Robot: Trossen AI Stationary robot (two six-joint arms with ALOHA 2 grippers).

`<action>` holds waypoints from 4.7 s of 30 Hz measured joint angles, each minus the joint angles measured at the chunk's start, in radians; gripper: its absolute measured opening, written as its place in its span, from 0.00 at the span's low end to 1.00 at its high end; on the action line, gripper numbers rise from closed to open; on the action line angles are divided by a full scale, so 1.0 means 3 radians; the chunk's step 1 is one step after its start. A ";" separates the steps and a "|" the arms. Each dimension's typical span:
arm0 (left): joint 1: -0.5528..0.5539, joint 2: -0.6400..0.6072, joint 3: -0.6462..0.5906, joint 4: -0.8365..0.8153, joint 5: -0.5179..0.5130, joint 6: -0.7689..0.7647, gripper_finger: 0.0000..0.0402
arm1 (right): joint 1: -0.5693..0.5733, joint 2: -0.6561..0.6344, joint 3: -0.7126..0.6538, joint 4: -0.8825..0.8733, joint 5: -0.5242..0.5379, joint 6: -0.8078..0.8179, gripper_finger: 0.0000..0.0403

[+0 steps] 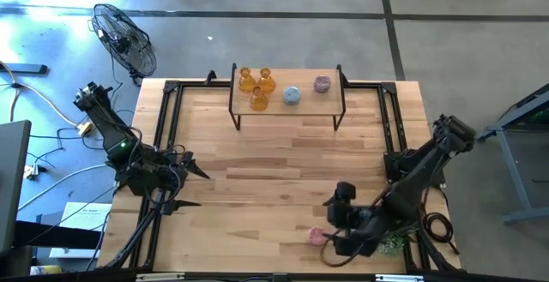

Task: Pick & Place candle stick holders
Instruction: Put the pink white scented candle on the shelf

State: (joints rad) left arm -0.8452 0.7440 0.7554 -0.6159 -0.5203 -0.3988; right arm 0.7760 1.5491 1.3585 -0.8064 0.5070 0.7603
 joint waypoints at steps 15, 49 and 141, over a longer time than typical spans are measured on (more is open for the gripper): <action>0.0001 -0.0002 -0.0635 0.0896 -0.0345 0.0011 0.97 | -0.0395 0.1377 0.1272 -0.1447 -0.1334 0.1290 0.97; 0.0001 -0.0519 -0.1516 0.1893 -0.0044 0.0415 0.97 | -0.0648 0.1387 0.0176 0.0124 -0.2068 0.1369 0.97; 0.0001 -0.0517 -0.1514 0.1770 0.0140 0.0254 0.97 | -0.0642 0.1665 0.0173 -0.0153 -0.2026 0.1377 0.96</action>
State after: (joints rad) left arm -0.8448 0.5888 0.3012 -0.0849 -0.4782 -0.3225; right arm 0.5834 2.0487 1.4105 -0.8524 -0.1008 1.1735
